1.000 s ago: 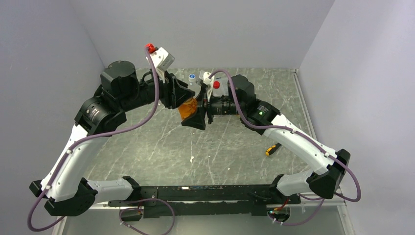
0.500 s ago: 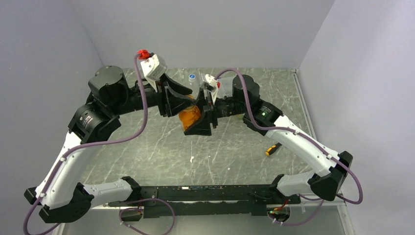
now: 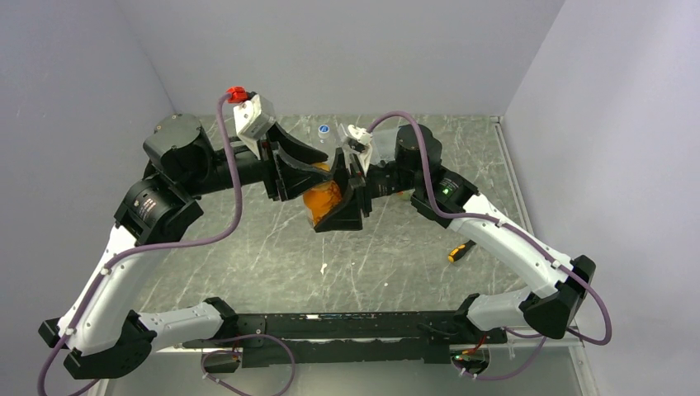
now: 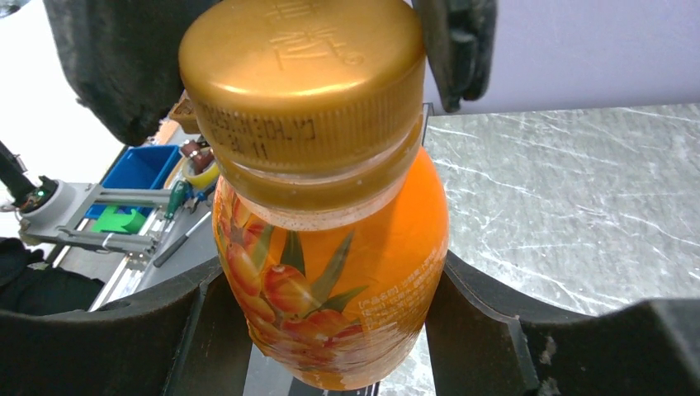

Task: Screw on the bottle caps
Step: Screw the bottle cap onto the plastic bottle.

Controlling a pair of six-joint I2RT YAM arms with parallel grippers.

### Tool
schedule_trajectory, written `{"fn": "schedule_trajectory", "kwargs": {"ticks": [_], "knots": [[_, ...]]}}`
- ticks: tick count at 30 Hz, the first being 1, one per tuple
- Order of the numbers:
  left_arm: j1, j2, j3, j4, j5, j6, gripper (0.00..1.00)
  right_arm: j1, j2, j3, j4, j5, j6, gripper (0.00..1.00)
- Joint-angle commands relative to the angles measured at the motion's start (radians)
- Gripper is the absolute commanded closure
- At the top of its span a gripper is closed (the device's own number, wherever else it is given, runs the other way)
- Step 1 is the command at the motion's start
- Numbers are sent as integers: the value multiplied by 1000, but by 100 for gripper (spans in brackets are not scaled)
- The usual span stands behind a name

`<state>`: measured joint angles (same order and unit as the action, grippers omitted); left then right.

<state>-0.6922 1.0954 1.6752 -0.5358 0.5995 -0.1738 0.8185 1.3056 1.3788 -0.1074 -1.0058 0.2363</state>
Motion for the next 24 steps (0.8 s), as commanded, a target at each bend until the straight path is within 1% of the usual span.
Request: {"fn": "schedule_trajectory", "kwargs": {"ticks": [1,3,5,6,8,10,14,16,18,21,24], "knots": [[-4,-8,13,-33,61,-18,69,-16,-48,11,124,-44,16,88],[-4,-3,21,-36,53,-18,67,-14,-47,13,112,-25,7,88],[-4,-3,29,-27,20,-29,61,-14,-45,19,66,1,-14,88],[-4,-6,32,-19,-6,-38,55,-14,-45,22,47,16,-26,87],[-4,-14,41,1,-87,-54,37,-14,-45,24,13,62,-53,87],[-4,-21,55,16,-164,-56,22,-13,-46,23,-14,112,-70,87],[-4,-17,92,40,-281,-55,10,-10,-45,10,-52,217,-99,86],[-4,-14,97,54,-319,-58,9,-7,-46,-1,-61,287,-107,86],[-4,4,116,35,-376,-58,9,-3,-45,-11,-63,375,-108,86],[-4,33,133,-18,-486,-60,14,7,-47,-27,-51,493,-101,87],[-4,46,119,-39,-565,-72,18,19,-49,-38,-37,583,-98,87]]}}
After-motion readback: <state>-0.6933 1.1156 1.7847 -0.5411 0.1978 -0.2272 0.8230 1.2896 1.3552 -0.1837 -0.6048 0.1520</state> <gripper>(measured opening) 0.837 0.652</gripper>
